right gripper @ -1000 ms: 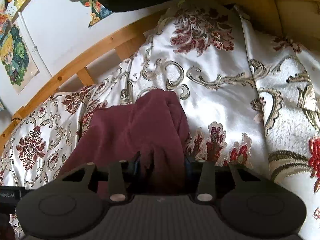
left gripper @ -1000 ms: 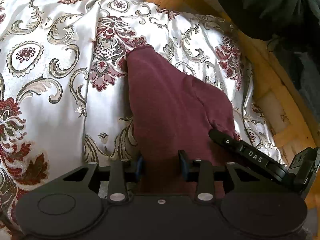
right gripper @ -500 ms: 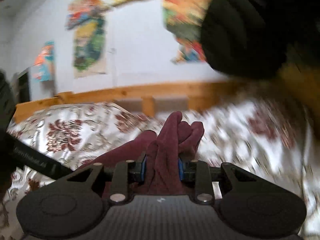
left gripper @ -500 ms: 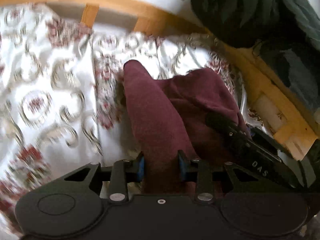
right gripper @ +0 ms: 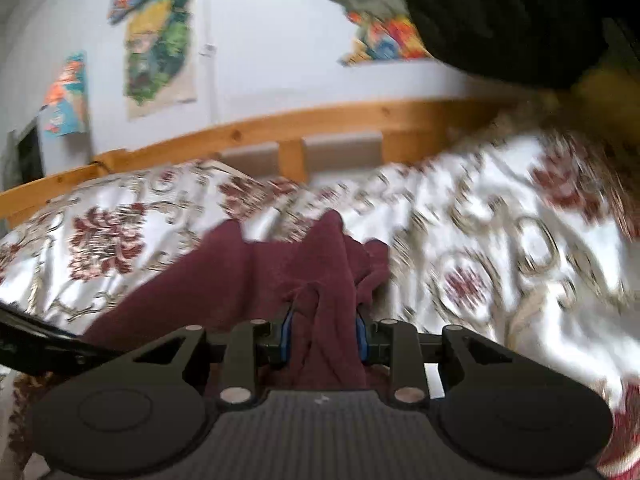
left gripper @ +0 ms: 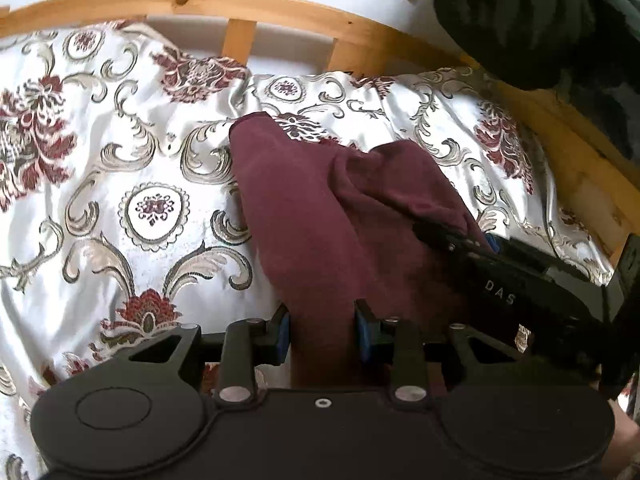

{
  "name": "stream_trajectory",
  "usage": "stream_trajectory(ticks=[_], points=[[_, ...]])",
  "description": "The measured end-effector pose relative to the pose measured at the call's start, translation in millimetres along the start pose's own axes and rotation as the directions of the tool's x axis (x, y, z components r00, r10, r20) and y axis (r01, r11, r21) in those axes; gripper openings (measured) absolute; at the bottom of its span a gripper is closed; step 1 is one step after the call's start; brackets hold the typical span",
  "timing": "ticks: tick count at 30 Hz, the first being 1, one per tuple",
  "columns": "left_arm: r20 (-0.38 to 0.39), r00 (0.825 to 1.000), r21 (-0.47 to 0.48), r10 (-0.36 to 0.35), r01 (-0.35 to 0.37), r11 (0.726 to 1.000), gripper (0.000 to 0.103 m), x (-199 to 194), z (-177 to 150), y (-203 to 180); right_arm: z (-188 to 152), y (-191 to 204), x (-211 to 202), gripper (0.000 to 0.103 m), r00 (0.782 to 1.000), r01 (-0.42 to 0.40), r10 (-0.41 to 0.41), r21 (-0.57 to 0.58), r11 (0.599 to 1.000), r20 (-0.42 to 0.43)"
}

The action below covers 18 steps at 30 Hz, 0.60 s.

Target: Fold small clothes

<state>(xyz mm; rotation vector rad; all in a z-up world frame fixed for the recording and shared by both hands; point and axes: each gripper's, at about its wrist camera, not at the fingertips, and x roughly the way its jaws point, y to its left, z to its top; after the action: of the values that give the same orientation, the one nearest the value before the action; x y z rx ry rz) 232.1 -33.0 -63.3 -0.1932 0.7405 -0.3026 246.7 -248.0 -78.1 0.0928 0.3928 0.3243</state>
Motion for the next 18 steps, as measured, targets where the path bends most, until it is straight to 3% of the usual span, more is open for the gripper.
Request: stream_trajectory(ticks=[3, 6, 9, 10, 11, 18], points=[[-0.018, 1.000, -0.038, 0.003, -0.004, 0.999, 0.039, 7.6, 0.1, 2.3, -6.8, -19.6, 5.5, 0.039, 0.999, 0.012, -0.008, 0.121, 0.993, -0.034], [-0.022, 1.000, -0.042, 0.012, -0.013, 0.999, 0.042, 10.4, -1.0, -0.4, -9.8, -26.6, 5.3, 0.045, 0.999, 0.021, -0.016, 0.162, 0.987, -0.030], [-0.027, 0.999, -0.053, 0.020, -0.021, 0.998, 0.053, 10.4, -2.4, -0.2, -12.1, -31.6, 3.4, 0.052, 0.998, 0.045, -0.038, 0.179, 0.983, -0.042], [-0.030, 0.999, -0.062, 0.026, -0.028, 0.998, 0.062, 9.9, -3.3, 0.9, -12.0, -32.8, 4.2, 0.053, 0.998, 0.050, -0.042, 0.188, 0.981, -0.047], [-0.033, 0.999, -0.072, 0.035, -0.038, 0.997, 0.070, 9.9, -4.0, 2.2, -12.3, -33.6, 4.8, 0.057, 0.998, 0.056, -0.046, 0.194, 0.979, -0.053], [-0.059, 0.996, -0.146, 0.074, -0.082, 0.986, 0.093, 4.4, -11.3, 10.8, -12.1, -36.9, 5.5, 0.093, 0.983, 0.172, -0.159, 0.183, 0.968, -0.088]])
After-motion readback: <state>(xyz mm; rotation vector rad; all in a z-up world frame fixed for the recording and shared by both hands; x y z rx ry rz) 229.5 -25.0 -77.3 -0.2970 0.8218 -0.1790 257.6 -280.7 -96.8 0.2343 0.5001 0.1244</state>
